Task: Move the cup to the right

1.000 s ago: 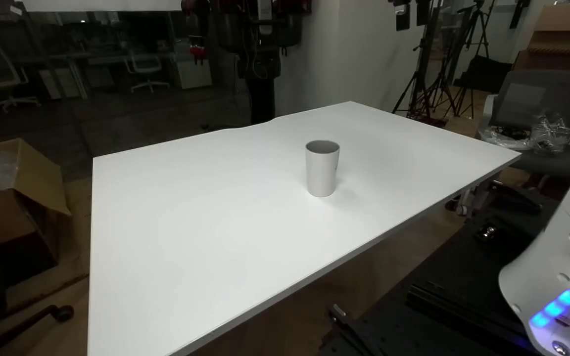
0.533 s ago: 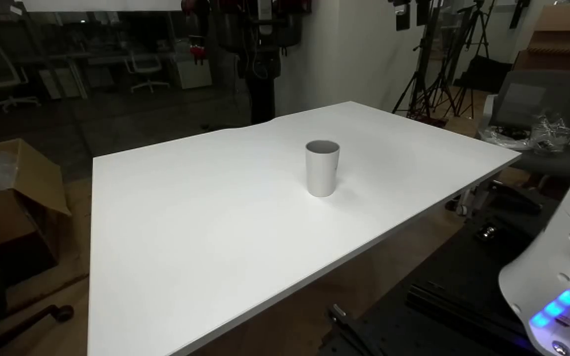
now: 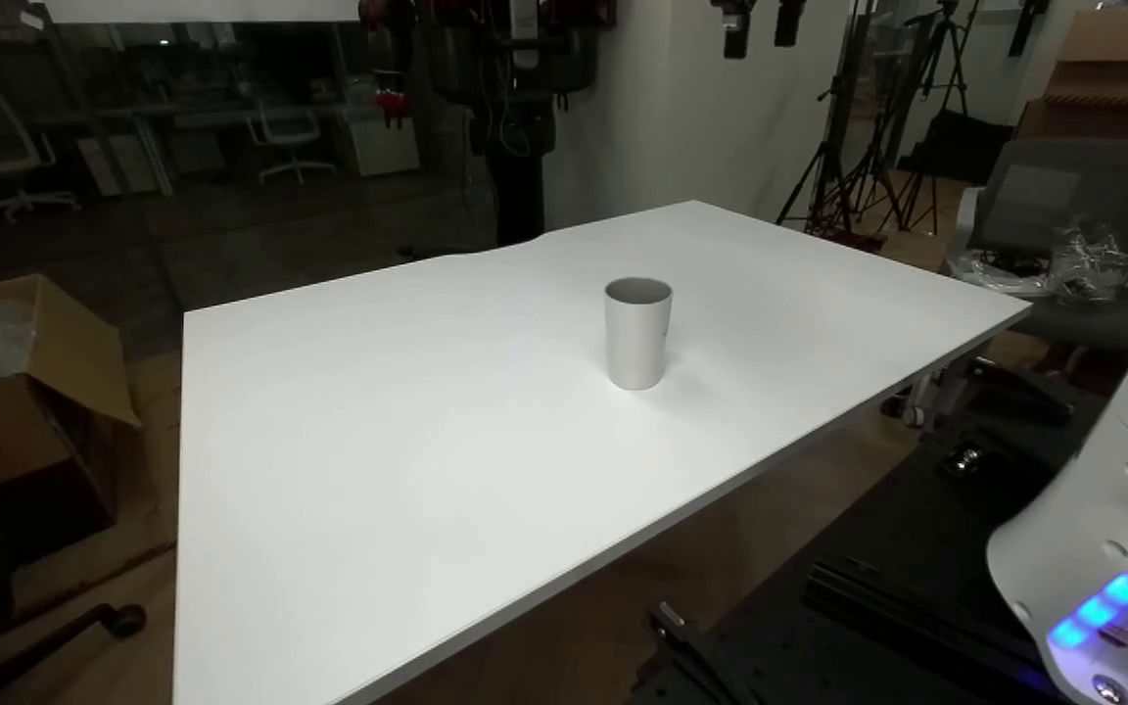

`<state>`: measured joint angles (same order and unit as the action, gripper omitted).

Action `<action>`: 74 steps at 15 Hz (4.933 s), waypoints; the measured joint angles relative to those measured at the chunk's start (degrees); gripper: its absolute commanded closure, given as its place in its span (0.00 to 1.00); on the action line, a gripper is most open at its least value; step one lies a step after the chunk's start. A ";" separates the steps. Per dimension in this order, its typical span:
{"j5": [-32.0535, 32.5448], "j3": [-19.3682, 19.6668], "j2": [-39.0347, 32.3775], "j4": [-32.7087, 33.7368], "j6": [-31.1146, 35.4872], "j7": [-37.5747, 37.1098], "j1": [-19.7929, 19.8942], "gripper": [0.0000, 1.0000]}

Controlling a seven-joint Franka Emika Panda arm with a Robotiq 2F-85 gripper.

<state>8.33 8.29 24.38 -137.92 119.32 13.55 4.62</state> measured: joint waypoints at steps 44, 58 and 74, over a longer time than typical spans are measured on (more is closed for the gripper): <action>9.04 -8.45 -33.74 1.67 18.15 -14.70 -7.38 0.00; 13.31 -6.17 -28.56 -4.96 27.34 -11.20 -4.94 0.00; 8.23 -4.97 -32.77 0.72 27.39 0.11 -1.10 0.00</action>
<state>16.56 3.32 -8.39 -137.20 146.71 13.66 3.52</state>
